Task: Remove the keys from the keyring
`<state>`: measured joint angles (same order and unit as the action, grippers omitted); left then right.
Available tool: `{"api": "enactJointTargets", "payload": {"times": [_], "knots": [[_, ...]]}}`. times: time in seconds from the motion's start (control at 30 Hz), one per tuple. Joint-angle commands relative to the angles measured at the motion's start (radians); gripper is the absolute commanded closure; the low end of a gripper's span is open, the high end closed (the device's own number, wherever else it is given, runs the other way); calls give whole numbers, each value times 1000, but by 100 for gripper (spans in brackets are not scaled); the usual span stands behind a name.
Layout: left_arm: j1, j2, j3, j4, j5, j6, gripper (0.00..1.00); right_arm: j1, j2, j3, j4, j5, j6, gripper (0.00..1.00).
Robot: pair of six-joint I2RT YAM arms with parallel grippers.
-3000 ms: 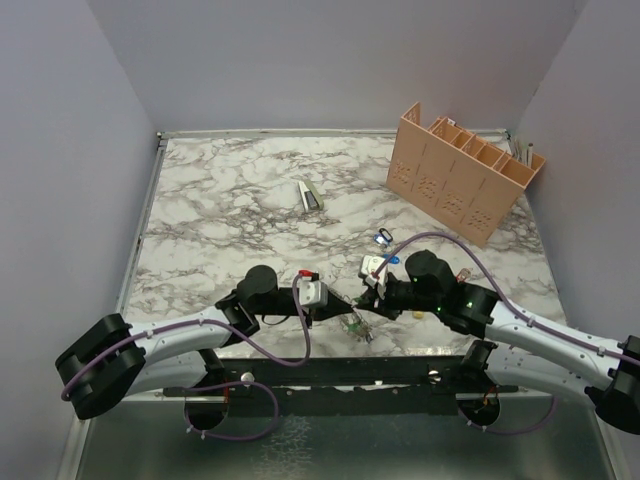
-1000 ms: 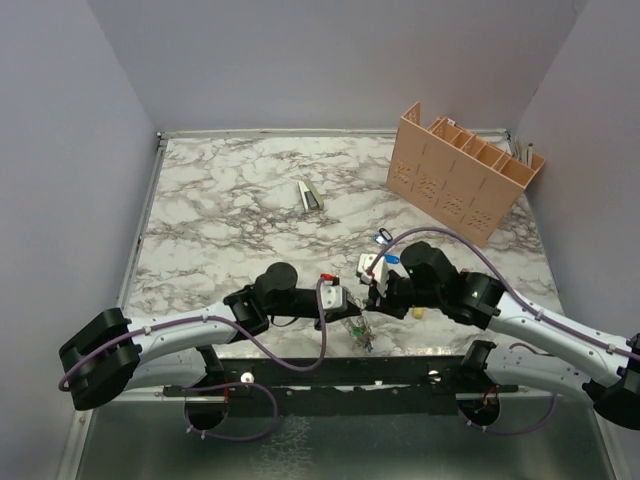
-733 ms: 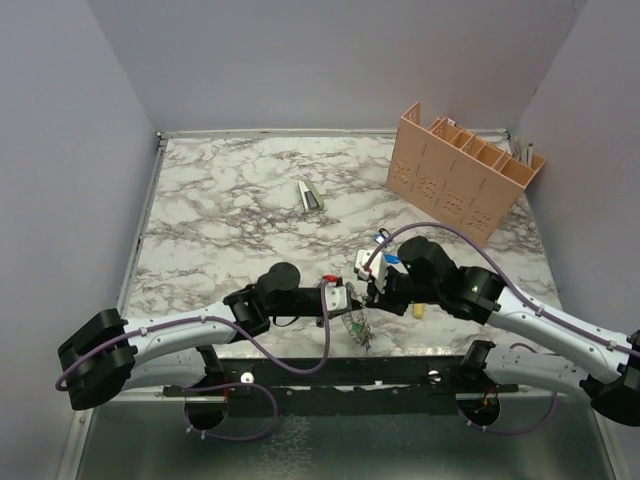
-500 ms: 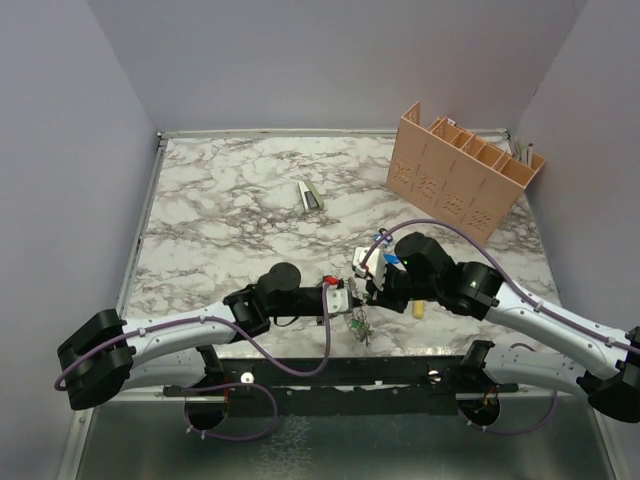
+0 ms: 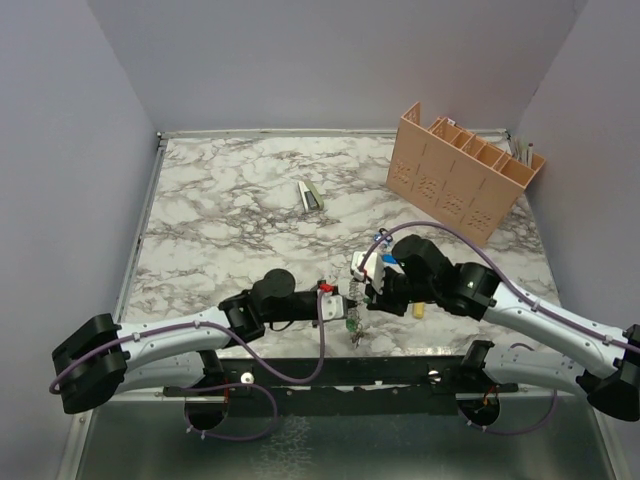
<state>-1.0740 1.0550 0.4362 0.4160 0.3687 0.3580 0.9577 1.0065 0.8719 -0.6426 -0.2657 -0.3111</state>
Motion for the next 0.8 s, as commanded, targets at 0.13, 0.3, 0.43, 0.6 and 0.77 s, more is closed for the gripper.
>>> {"api": "enactJointTargets", "payload": {"times": [0.13, 0.3, 0.43, 0.6, 0.77], "knots": [[-1, -45, -70, 106, 33, -35, 100, 9, -87, -111, 152, 63, 56, 99], [8, -67, -118, 200, 68, -76, 100, 9, -101, -152, 216, 92, 96, 99], [23, -100, -157, 274, 81, -117, 100, 7, -100, -184, 282, 112, 139, 99], [25, -113, -172, 293, -5, -152, 100, 9, -106, -216, 339, 115, 177, 99], [25, -121, -179, 297, -99, -174, 100, 9, -126, -241, 386, 112, 198, 99]]}}
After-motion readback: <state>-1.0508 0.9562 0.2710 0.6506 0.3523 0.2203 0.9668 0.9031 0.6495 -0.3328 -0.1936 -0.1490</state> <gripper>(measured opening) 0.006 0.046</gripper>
